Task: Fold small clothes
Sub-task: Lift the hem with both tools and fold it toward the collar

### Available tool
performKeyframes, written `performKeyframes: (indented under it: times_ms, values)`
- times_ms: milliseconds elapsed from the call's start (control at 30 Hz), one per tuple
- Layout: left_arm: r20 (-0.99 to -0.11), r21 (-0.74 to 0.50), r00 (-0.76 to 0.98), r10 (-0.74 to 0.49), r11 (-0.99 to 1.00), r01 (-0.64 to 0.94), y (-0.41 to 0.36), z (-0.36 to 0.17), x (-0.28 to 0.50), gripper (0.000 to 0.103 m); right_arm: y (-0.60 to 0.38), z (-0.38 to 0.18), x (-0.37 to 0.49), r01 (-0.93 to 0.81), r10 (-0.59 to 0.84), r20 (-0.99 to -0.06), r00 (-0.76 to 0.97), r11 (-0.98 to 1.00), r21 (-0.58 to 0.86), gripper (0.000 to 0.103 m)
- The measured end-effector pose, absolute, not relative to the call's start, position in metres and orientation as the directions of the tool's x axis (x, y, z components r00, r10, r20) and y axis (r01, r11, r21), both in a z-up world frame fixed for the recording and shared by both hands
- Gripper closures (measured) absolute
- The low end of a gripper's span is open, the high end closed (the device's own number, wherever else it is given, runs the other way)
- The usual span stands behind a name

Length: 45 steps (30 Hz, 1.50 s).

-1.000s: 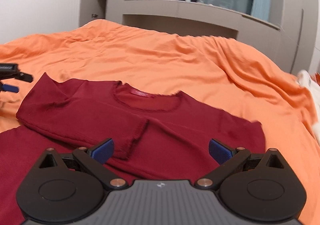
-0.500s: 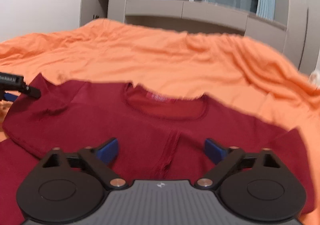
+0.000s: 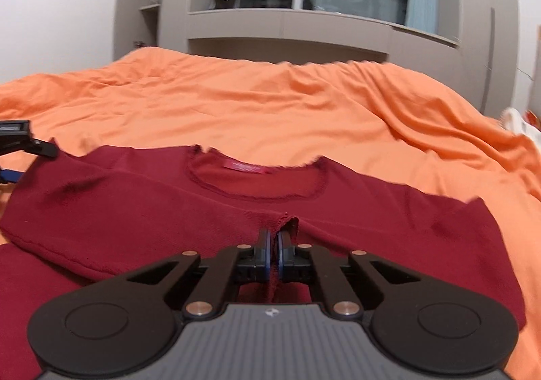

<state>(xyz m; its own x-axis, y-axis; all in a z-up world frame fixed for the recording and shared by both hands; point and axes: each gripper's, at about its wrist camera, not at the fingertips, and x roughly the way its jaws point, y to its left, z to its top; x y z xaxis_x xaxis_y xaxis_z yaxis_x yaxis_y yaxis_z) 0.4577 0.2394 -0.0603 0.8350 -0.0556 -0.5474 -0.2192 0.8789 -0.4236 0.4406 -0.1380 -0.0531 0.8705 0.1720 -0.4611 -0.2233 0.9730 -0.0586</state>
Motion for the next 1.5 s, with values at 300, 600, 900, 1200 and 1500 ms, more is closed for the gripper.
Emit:
performKeyframes:
  times_ms: [300,600,900,1200,1500]
  values:
    - [-0.493,-0.463,0.863,-0.110,0.873,-0.153,0.240,-0.063,0.456,0.001,-0.151,-0.058,0.442,-0.110,0.073,-0.476,0.876,0.993,-0.049,0.100]
    - [-0.506,-0.493,0.852,-0.136,0.856,-0.156,0.243,-0.070,0.458,0.002,-0.153,-0.066,0.447,-0.122,0.090,-0.500,0.861,0.992,-0.032,0.099]
    - [-0.521,-0.469,0.832,-0.188,0.878,-0.095,0.234,-0.073,0.461,0.061,-0.153,-0.069,0.447,-0.126,0.093,-0.503,0.860,0.991,-0.033,0.096]
    - [-0.511,-0.455,0.844,-0.164,0.884,-0.103,0.230,-0.071,0.459,0.093,-0.149,-0.071,0.446,-0.132,0.087,-0.502,0.861,0.990,-0.054,0.095]
    - [-0.518,-0.574,0.824,-0.230,0.807,-0.135,0.245,-0.069,0.448,0.035,-0.150,-0.071,0.447,-0.135,0.092,-0.506,0.857,0.990,-0.049,0.094]
